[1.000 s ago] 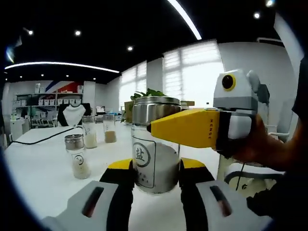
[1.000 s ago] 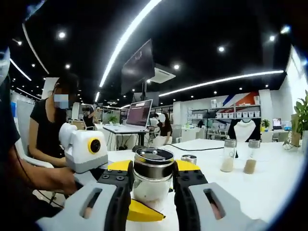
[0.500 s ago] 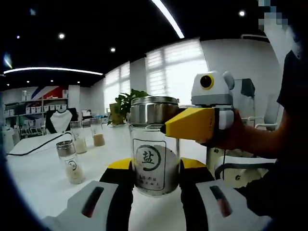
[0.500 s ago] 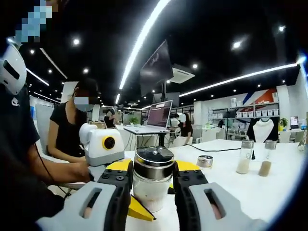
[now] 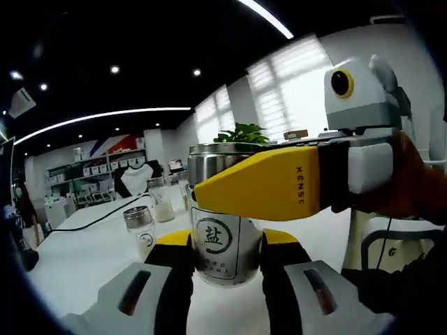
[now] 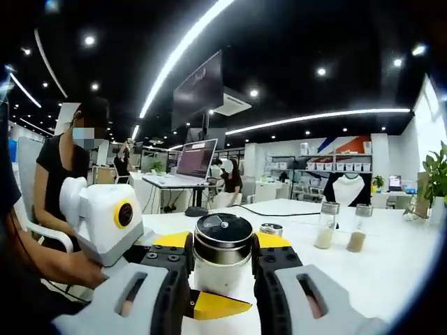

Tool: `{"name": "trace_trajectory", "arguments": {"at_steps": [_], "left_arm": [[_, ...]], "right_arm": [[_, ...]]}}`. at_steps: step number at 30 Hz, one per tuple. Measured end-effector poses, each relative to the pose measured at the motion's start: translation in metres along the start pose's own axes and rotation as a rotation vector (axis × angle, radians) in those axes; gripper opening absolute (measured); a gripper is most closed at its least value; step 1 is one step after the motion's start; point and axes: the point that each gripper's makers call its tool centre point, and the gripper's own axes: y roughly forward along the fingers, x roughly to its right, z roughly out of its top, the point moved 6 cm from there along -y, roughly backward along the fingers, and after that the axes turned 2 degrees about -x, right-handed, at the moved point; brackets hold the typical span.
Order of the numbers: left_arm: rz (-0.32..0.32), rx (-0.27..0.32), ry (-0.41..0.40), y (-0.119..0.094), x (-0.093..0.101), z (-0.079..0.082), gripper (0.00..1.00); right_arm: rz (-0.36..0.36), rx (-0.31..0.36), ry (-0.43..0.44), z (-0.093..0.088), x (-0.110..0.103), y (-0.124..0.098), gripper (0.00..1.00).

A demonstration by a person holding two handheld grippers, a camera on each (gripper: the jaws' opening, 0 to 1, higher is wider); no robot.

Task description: Rotate the seasoning bottle until the label or dispensing opening points toward the visible target arrow and the bottle remains upright within the marked orientation range

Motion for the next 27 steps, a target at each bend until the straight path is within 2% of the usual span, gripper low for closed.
{"name": "trace_trajectory", "arguments": {"at_steps": [7,12,15,16,18,19,21,27], "left_arm": [[0.063,0.002,-0.016,0.002,0.002,-0.003,0.38],[0.027,-0.018,-0.037,0.004,0.002,-0.007,0.38],[-0.039,-0.002,-0.049,0.005,0.003,-0.006,0.38],[-0.082,0.009,-0.062,0.004,0.004,-0.005,0.38],[-0.115,0.022,-0.043,0.003,0.004,-0.003,0.38],[-0.125,0.022,-0.038,0.003,0.005,-0.003,0.38],[-0.187,0.020,-0.018,0.002,0.007,-0.003,0.38],[-0.322,-0.006,-0.025,-0.003,0.011,-0.007,0.38]], "right_arm": [[-0.046,0.001,0.014,-0.004,0.001,0.002,0.32],[-0.057,-0.015,0.021,-0.009,0.003,0.002,0.31],[-0.021,-0.024,0.014,-0.008,0.005,0.000,0.31],[-0.004,-0.027,0.024,-0.007,0.006,-0.002,0.31],[0.032,-0.031,0.018,-0.005,0.006,-0.004,0.31],[0.044,-0.036,0.009,-0.004,0.005,-0.005,0.31],[0.077,-0.050,0.005,-0.003,0.005,-0.008,0.31],[0.172,-0.064,0.007,-0.004,0.004,-0.015,0.31]]}}
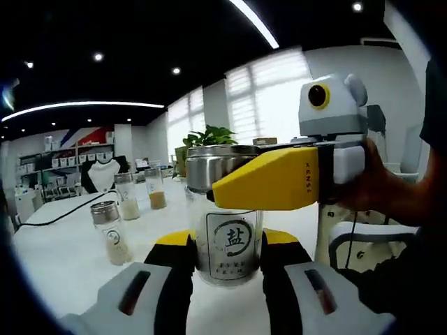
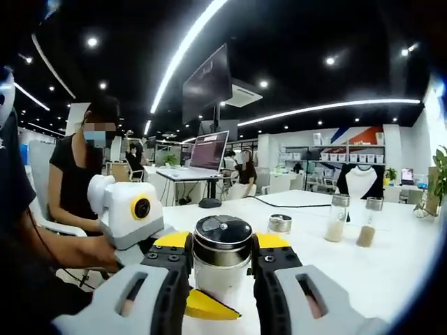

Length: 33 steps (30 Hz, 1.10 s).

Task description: Rotate the seasoning bottle until the label or dispensing opening points toward the visible target arrow and the bottle remains upright within the marked orientation range

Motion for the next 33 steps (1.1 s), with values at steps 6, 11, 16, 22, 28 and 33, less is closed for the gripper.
{"name": "trace_trajectory", "arguments": {"at_steps": [6,11,16,22,28,33], "left_arm": [[-0.146,-0.006,-0.088,-0.003,0.011,-0.003,0.38],[-0.171,-0.009,-0.143,-0.004,0.010,-0.005,0.37],[-0.093,-0.015,-0.132,-0.003,0.004,-0.003,0.37],[0.084,-0.048,-0.093,0.000,-0.007,-0.003,0.37],[0.232,-0.038,-0.076,0.004,-0.009,-0.003,0.37],[0.359,0.023,-0.075,0.004,-0.008,0.002,0.37]], "right_arm": [[0.097,-0.010,-0.018,0.000,-0.005,-0.005,0.31],[0.125,-0.002,0.009,-0.002,-0.005,-0.005,0.31],[0.071,0.014,-0.006,-0.002,-0.001,0.000,0.31],[-0.068,0.005,0.106,-0.004,0.008,0.007,0.31],[-0.175,0.025,0.127,-0.004,0.010,0.011,0.31],[-0.242,0.057,0.182,-0.002,0.012,0.011,0.31]]}}
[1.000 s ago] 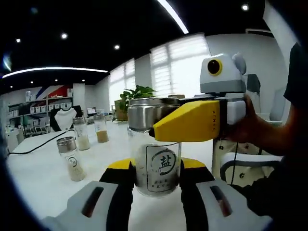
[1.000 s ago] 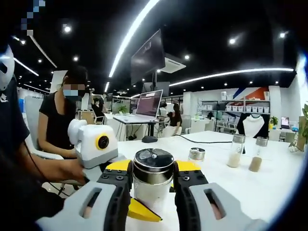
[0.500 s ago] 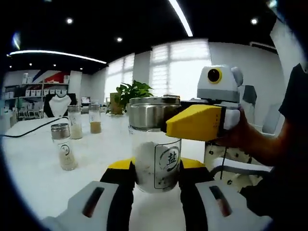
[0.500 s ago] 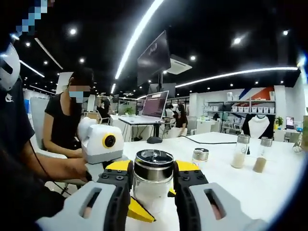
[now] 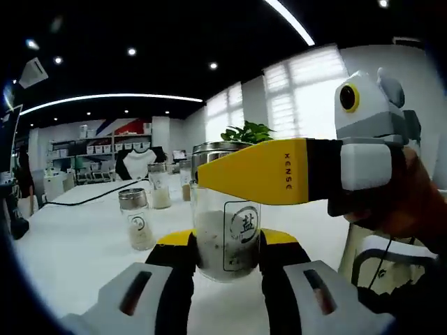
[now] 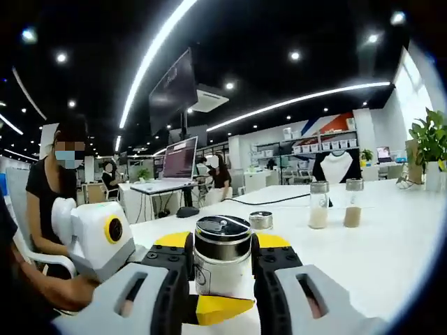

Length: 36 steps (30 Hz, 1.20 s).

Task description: Rotate the seasoning bottle until the label or dispensing opening points toward the visible target arrow and the bottle remains upright within the marked orientation range

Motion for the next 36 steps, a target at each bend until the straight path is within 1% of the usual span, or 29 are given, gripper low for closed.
{"name": "trace_trajectory", "arguments": {"at_steps": [2,4,6,8,9,12,13,17,18,20,22,25,27,28,29,31,32,36], "left_arm": [[0.006,0.003,0.005,0.000,0.002,-0.001,0.37],[0.012,-0.012,0.029,0.001,0.000,-0.003,0.37],[0.009,-0.019,0.036,0.002,0.000,-0.004,0.37],[0.008,-0.018,0.048,0.002,0.001,-0.005,0.37],[0.000,-0.014,0.063,0.003,0.001,-0.004,0.37],[-0.030,-0.008,0.069,0.004,0.001,-0.003,0.37],[-0.057,-0.019,0.072,0.004,0.001,-0.004,0.38],[-0.114,-0.031,0.040,0.005,0.001,-0.005,0.38],[-0.123,-0.039,0.038,0.006,0.002,-0.006,0.38],[-0.137,-0.075,0.034,0.007,0.001,-0.010,0.40],[-0.144,-0.073,0.038,0.006,0.001,-0.010,0.43],[-0.150,-0.052,0.017,0.004,-0.003,-0.007,0.43],[-0.154,-0.048,0.016,0.004,-0.003,-0.006,0.42],[-0.166,-0.040,0.028,0.003,-0.002,-0.005,0.41],[-0.175,-0.030,0.040,0.003,-0.001,-0.004,0.38],[-0.152,-0.026,0.065,0.000,-0.002,-0.002,0.38],[-0.134,-0.013,0.085,0.000,-0.002,-0.001,0.38],[-0.115,-0.007,0.069,0.000,-0.002,-0.001,0.37]], "right_arm": [[-0.006,-0.004,-0.001,0.000,0.000,0.000,0.31],[-0.006,-0.018,-0.016,-0.002,0.000,0.000,0.31],[-0.001,-0.031,-0.016,-0.003,0.000,0.000,0.31],[0.010,-0.032,-0.045,-0.004,0.000,-0.001,0.30],[0.014,-0.031,-0.073,-0.003,0.000,-0.003,0.30],[0.031,-0.029,-0.075,-0.002,0.002,-0.004,0.30],[0.033,-0.032,-0.076,-0.002,0.004,-0.004,0.30],[0.045,-0.031,-0.073,-0.003,0.007,-0.004,0.29],[0.045,-0.029,-0.074,-0.002,0.007,-0.003,0.29],[0.048,-0.021,-0.092,-0.001,0.008,-0.003,0.29],[0.056,-0.021,-0.102,-0.001,0.009,-0.003,0.29],[0.078,-0.018,-0.084,-0.001,0.010,-0.002,0.29],[0.087,-0.013,-0.071,-0.001,0.009,-0.002,0.29],[0.096,-0.014,-0.069,-0.001,0.008,-0.002,0.29],[0.104,-0.017,-0.067,-0.001,0.007,-0.002,0.30],[0.110,-0.014,-0.067,-0.001,0.005,-0.001,0.30],[0.114,-0.017,-0.068,-0.001,0.004,-0.001,0.30],[0.114,-0.036,-0.084,0.001,0.001,0.002,0.31]]}}
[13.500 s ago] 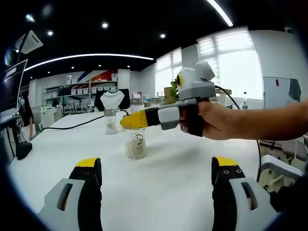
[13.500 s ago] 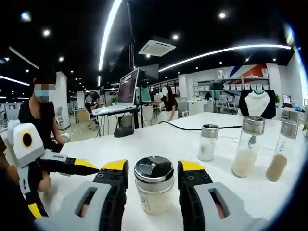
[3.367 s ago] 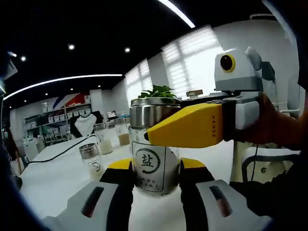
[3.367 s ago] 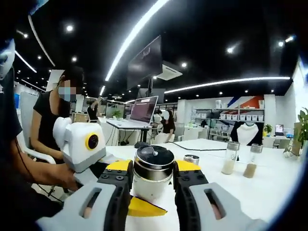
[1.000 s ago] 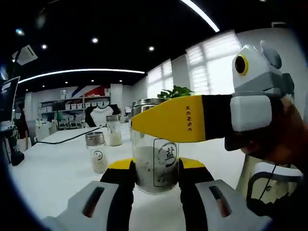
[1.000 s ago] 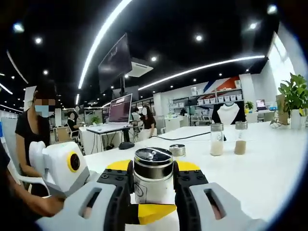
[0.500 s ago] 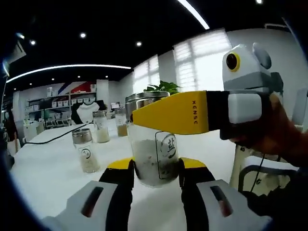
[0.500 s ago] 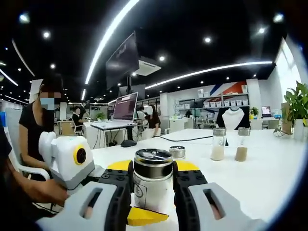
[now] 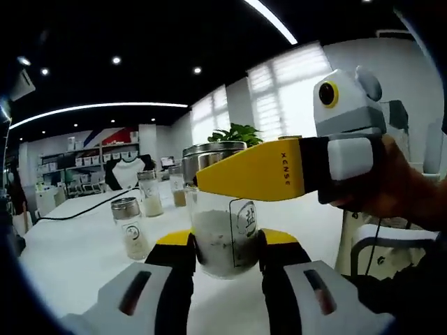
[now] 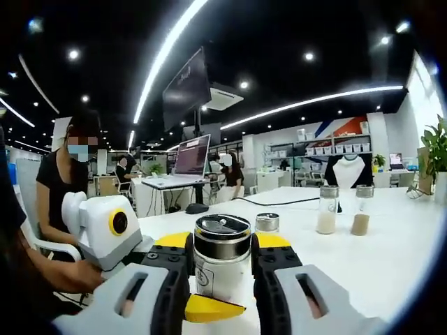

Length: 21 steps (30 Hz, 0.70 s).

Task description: Rotate the seasoning bottle until the label or dispensing opening points toward the visible target arrow and the bottle remains upright within the marked orientation range

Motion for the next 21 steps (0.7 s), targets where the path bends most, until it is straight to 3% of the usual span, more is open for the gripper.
{"name": "trace_trajectory", "arguments": {"at_steps": [4,9,21], "left_arm": [[0.067,-0.004,0.048,0.001,0.000,-0.002,0.37],[0.091,-0.004,0.044,0.001,-0.001,-0.004,0.37],[0.153,-0.019,0.077,0.002,-0.005,-0.008,0.38]], "right_arm": [[-0.027,-0.013,0.004,-0.001,-0.001,0.003,0.32],[-0.049,-0.014,0.039,-0.001,0.000,0.005,0.31],[-0.068,-0.046,0.026,-0.004,0.000,0.013,0.32]]}}
